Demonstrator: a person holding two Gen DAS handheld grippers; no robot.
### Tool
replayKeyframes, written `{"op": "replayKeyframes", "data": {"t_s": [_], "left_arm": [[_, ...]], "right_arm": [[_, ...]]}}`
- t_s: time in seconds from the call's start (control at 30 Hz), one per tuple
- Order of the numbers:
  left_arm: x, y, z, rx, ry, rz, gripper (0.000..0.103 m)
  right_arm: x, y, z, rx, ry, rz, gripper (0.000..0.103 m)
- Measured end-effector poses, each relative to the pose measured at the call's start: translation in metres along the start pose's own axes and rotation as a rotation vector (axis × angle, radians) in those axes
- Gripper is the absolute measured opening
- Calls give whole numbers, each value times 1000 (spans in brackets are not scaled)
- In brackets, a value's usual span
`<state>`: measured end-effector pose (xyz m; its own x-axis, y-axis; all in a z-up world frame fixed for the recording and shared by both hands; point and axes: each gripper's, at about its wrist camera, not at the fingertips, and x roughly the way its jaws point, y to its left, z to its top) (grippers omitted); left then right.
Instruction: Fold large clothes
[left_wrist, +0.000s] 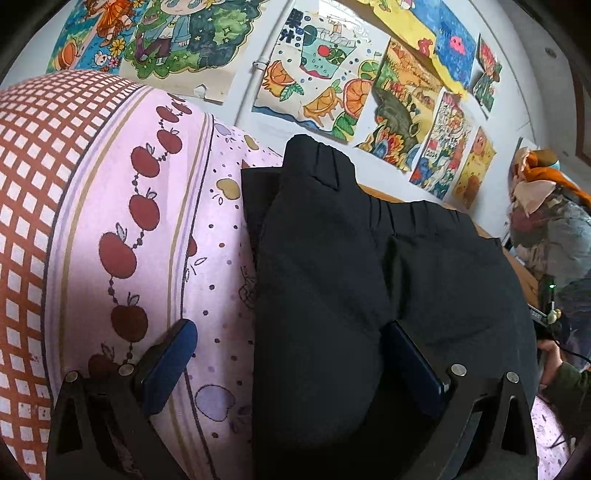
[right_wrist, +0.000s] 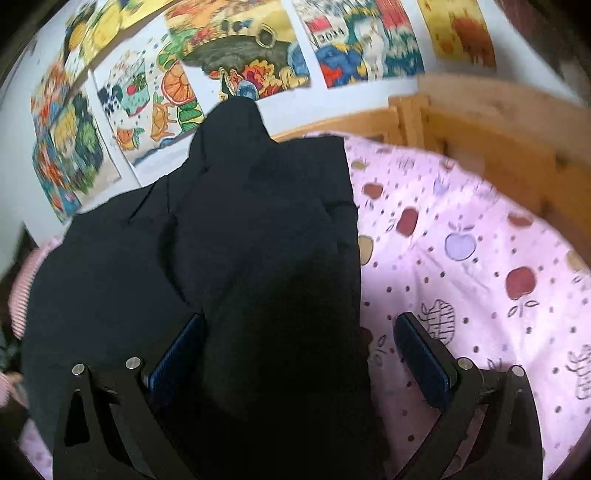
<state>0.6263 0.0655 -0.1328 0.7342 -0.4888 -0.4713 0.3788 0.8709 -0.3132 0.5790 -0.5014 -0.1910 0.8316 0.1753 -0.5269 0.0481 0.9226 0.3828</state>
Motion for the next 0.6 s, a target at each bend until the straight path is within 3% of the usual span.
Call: {"op": "replayKeyframes", "data": {"t_s": [0.27,0.4,0.6], "left_arm": [[6,5,3,-16,58,-125,103],[18,7,6,-41,143,-202,103],[35,-1,7,-94,297,-247,103]], "right_arm": [[20,7,-5,-49,133,179,102],[23,13,-9,-62,176,212,102],[32,18,-7,-10,281,254,102]]}}
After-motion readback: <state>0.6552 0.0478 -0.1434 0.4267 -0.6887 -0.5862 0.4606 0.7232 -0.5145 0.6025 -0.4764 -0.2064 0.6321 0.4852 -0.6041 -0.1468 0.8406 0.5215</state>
